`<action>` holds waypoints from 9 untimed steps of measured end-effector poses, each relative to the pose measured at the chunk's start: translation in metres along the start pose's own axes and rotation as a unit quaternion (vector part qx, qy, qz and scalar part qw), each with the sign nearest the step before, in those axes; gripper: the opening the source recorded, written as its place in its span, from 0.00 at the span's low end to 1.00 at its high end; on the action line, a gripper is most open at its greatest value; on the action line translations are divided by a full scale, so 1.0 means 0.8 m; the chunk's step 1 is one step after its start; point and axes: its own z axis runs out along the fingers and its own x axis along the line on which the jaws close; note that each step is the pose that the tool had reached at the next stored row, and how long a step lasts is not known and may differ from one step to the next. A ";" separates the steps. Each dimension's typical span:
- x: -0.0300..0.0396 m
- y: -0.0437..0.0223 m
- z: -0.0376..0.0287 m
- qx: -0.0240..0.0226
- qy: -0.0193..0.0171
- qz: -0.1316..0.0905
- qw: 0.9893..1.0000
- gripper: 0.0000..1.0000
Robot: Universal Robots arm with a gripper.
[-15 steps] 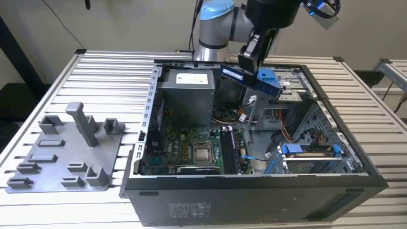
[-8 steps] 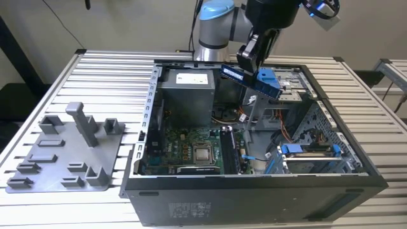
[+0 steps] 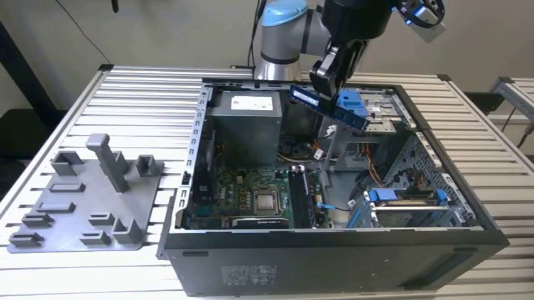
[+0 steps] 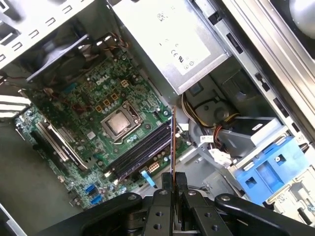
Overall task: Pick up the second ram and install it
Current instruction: 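Insert the second ram into the second slot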
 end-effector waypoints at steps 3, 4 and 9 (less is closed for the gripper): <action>0.0010 -0.0009 0.0011 0.000 0.000 0.004 1.000 0.14; 0.0013 -0.0011 0.0014 0.000 0.000 0.005 1.000 0.14; 0.0017 -0.0015 0.0035 0.000 0.000 0.018 1.000 0.14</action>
